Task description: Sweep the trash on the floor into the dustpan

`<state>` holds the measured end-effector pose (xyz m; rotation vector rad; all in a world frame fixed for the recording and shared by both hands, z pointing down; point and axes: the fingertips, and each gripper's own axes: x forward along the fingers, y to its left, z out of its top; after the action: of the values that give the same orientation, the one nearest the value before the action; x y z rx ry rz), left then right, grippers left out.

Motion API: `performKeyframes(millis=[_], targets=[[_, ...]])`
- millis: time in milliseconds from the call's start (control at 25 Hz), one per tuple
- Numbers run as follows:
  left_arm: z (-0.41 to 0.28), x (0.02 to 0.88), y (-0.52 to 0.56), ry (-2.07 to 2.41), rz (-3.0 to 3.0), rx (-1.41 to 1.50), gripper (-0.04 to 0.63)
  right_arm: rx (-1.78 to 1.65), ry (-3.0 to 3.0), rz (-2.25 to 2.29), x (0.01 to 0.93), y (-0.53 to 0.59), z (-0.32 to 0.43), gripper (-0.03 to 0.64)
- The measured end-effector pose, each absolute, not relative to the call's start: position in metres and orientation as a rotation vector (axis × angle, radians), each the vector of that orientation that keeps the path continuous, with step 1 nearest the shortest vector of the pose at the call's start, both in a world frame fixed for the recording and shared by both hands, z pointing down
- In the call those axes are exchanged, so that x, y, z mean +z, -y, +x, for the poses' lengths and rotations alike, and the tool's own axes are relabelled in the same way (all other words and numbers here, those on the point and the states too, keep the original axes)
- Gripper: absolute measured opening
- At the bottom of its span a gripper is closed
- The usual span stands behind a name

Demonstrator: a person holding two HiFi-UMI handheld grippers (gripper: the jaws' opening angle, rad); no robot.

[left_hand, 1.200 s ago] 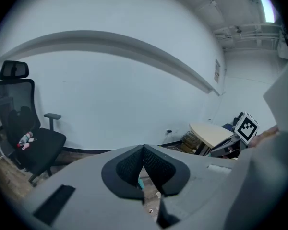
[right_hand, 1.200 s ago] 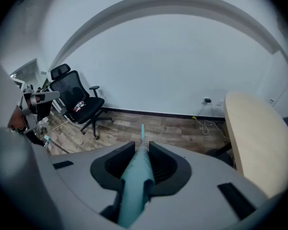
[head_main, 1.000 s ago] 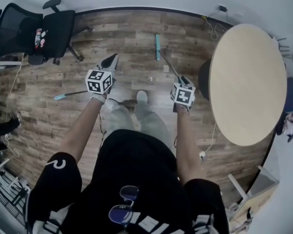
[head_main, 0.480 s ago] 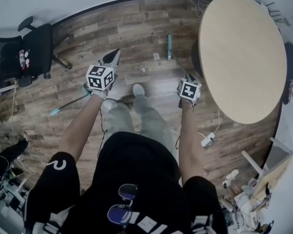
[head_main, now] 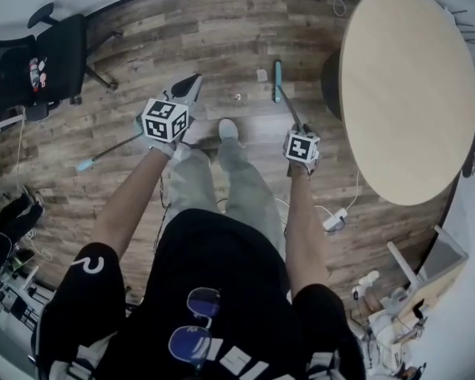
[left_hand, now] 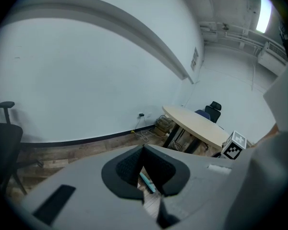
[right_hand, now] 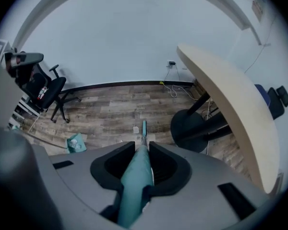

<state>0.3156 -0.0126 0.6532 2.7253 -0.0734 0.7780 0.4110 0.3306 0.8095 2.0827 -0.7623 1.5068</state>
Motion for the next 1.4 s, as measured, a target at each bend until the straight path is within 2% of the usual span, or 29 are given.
performKeyframes(millis=[600, 1160, 1400], targets=[[0.247, 0.655, 0.041, 0.248, 2.666, 0.743, -0.003, 1.394, 0.916, 1.849, 0.814, -0.293, 0.344, 0.086], [0.119, 0.649, 0.091, 0.516, 2.585, 0.685, -0.003, 1.605, 0.942, 1.794, 0.820, -0.235, 0.256, 0.086], [0.038, 0.646, 0.122, 0.658, 2.537, 0.667, -0.003, 1.551, 0.849, 1.797, 0.816, -0.201, 0.232, 0.086]])
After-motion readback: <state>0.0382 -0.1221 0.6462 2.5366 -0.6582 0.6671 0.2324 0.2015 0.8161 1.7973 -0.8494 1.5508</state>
